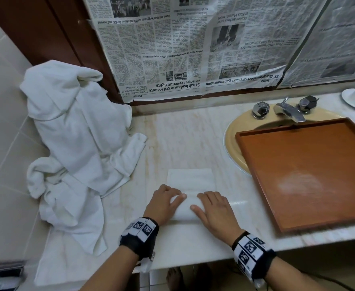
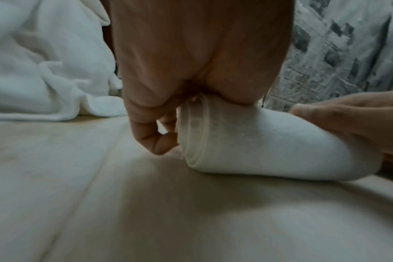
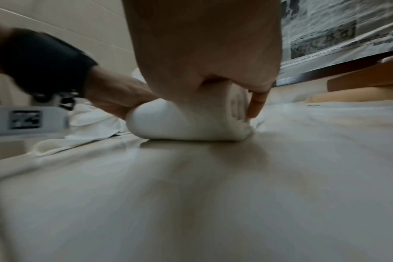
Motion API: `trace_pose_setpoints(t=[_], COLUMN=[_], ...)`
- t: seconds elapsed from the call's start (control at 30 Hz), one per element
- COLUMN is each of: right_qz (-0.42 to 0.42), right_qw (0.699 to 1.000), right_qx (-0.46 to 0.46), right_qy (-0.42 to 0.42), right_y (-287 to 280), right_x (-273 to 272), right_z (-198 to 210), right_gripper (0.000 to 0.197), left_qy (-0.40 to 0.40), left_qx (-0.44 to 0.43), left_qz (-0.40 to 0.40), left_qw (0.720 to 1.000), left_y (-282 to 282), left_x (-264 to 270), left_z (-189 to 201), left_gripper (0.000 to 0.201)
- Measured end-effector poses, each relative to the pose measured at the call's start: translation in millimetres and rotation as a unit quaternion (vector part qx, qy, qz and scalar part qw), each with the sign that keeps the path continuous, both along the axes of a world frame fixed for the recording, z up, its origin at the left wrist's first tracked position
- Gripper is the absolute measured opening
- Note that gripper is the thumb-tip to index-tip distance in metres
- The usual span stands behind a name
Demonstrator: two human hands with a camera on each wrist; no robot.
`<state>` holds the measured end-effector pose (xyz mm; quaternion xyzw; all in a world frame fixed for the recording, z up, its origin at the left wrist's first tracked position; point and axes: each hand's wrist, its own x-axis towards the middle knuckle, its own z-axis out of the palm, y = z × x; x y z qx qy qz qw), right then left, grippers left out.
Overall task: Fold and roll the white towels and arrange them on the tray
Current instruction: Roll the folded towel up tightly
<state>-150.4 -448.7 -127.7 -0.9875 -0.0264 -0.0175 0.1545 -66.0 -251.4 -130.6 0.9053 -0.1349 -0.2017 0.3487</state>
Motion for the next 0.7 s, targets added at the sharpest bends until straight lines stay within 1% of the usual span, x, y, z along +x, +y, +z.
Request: trace_pose_setpoints(t=[0.07,0.13,0.17,0.23,0.27,0.3,0.33,0.37,0.4,0.43,0.53,0.57,0.63,0.67,0.7], right_qz=[0.009,0.007,0.000,-0.010,-0.009,-0.008,-0.009,-0.014,-0.020,-0.026,-0.039,-0.046,-0.054,-0.049,-0.038], right_qw=[1.000,0.995,0.993,0.989,0.990,0.995,0.998,0.998,0.998,0.997,0.996,0.996,0.998,0.998,0.999], right_qx=[0.007,0.038,0.053,0.072,0.047,0.005,-0.034,-0.054,-0.059,-0.053,-0.037,-0.034,-0.029,-0.025,-0.035], right_qy=[0.028,0.088,0.107,0.130,0.130,0.103,0.059,0.015,-0.025,-0.050,-0.068,-0.064,-0.032,-0.005,0.006], right_y=[-5.1,-9.0,-9.7,-8.6,-7.0,-4.7,-1.8,1.7,5.2,8.8,11.4,9.4,3.3,1.2,0.0], right_x=[14.4,27.3,32.2,36.3,35.7,32.8,25.7,16.8,8.8,2.4,0.8,5.8,20.2,28.1,35.1], right_z=[3.7,7.1,9.7,14.0,16.7,16.8,15.2,14.0,10.9,7.2,1.5,-1.1,1.5,4.8,5.7], right_gripper=[0.073,0.079,0.079,0.078,0.073,0.063,0.052,0.042,0.036,0.036,0.042,0.041,0.037,0.034,0.029], left_qy=[-0.048,-0.096,-0.107,-0.090,-0.071,-0.056,-0.046,-0.039,-0.032,-0.018,0.017,0.018,-0.002,-0.014,-0.026], left_qx=[0.009,0.009,0.009,-0.002,-0.008,-0.010,-0.010,-0.011,-0.016,-0.023,-0.032,-0.030,-0.030,-0.038,-0.049], left_qz=[-0.013,-0.024,-0.026,-0.019,-0.017,-0.018,-0.022,-0.026,-0.030,-0.032,-0.020,-0.007,0.021,0.029,0.030], left_qw=[0.999,0.995,0.994,0.996,0.997,0.998,0.999,0.999,0.999,0.999,0.999,0.999,0.999,0.999,0.998], left_y=[1.7,6.0,7.8,9.5,9.6,9.3,8.3,7.1,5.6,4.4,-0.9,-2.5,-2.7,-1.4,0.9], left_x=[-12.5,-27.3,-33.6,-36.5,-33.2,-26.9,-19.7,-11.4,-2.9,4.3,18.6,19.5,14.6,9.1,3.0], left_z=[2.6,1.8,1.6,-0.1,-0.5,-0.3,0.4,2.3,4.8,8.0,12.9,12.3,6.6,4.2,1.9], left_gripper=[0.058,0.065,0.066,0.068,0.071,0.074,0.078,0.080,0.077,0.070,0.039,0.034,0.038,0.042,0.047])
